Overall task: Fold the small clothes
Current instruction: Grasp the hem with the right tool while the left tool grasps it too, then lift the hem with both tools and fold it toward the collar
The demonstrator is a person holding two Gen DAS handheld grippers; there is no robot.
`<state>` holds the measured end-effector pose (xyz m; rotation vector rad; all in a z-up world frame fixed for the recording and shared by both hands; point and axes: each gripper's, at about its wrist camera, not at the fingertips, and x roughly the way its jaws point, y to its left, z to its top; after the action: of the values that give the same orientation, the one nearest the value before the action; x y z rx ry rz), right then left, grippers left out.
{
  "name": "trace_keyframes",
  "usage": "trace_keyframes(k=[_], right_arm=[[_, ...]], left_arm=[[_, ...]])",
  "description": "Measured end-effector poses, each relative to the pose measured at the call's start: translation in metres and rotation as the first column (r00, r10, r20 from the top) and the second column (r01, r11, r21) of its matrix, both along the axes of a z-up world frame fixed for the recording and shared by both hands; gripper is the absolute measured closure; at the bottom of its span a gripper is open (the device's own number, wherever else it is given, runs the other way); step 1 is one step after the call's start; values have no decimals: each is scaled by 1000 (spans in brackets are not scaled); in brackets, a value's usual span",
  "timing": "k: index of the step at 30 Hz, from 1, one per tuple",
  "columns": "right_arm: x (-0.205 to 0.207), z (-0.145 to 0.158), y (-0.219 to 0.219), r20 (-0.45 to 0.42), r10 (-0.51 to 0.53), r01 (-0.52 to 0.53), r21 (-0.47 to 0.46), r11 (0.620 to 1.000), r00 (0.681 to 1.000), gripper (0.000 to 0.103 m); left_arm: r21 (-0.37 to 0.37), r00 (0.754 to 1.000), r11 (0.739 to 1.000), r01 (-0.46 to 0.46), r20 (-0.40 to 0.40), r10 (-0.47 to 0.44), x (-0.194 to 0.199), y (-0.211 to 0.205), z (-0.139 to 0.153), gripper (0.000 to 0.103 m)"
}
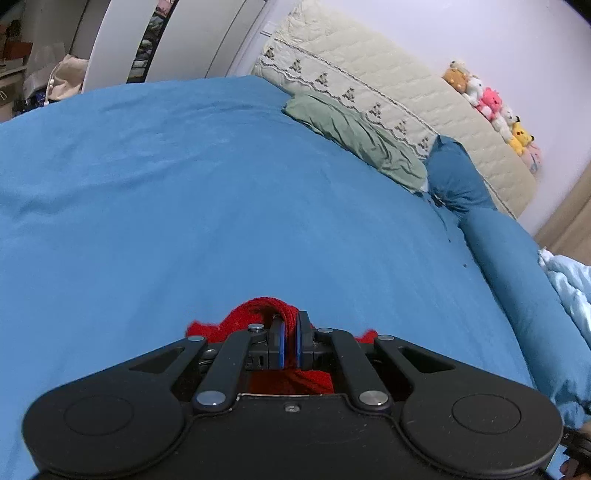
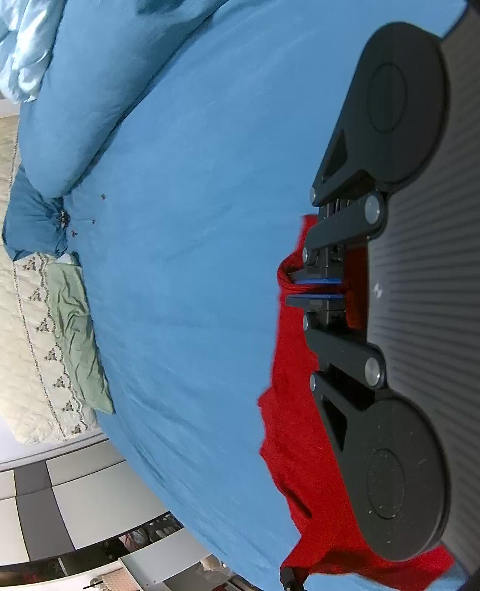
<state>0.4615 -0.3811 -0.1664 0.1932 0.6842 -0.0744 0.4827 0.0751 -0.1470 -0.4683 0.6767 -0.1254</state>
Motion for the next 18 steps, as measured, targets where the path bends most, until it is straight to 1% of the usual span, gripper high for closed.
trace_keyframes(k=[3, 4, 6, 9, 10, 11, 12, 13, 14, 15, 16, 17, 18], right_arm=[[17, -7, 2, -1, 3, -3, -36, 999, 1000, 83], [25, -10, 5, -13, -1, 0, -54, 999, 1000, 83], [42, -19, 11, -53, -6, 2, -82, 997, 999, 83], [54, -34, 13, -90, -23, 16, -86, 996, 996, 81], [55, -38, 12, -92, -28, 20, -83, 996, 995, 78], [54, -39, 11, -89, -34, 27, -78, 997, 995, 74], [52, -39, 10, -86, -36, 30, -66, 997, 996, 61], [47, -37, 8, -78, -37, 33, -52, 998, 996, 40], [44, -34, 6, -60, -45, 42, -42, 998, 997, 32], [39, -30, 3, -38, -52, 50, -41, 998, 998, 24], [28, -25, 2, -13, -48, 48, -40, 998, 999, 22], [17, -21, 1, 5, -30, 30, -34, 999, 1000, 21], [6, -19, 1, 16, -11, 12, -24, 1000, 1000, 17]], left_arm=[[-5, 999, 999, -42, -28, 42, 13, 5, -8, 98], [-4, 998, 999, -50, -41, 50, 18, 5, -12, 98], [25, 996, 998, -56, -65, 57, 28, 2, -22, 98], [44, 996, 998, -48, -67, 51, 30, -1, -29, 96], [45, 997, 998, -47, -58, 49, 29, 0, -28, 93], [48, 998, 998, -48, -40, 50, 25, 1, -25, 84], [51, 999, 998, -45, -24, 46, 21, 3, -22, 77], [63, 999, 997, -35, 0, 36, 15, 3, -17, 63], [95, 999, 995, -21, 28, 19, 4, 2, -9, 54], [131, 999, 991, -12, 53, 5, -8, 2, -4, 49], [163, 997, 987, 1, 74, -13, -18, 0, -1, 37], [187, 996, 982, 20, 84, -36, -29, -2, 2, 29], [205, 994, 978, 40, 93, -60, -40, -4, 2, 28]])
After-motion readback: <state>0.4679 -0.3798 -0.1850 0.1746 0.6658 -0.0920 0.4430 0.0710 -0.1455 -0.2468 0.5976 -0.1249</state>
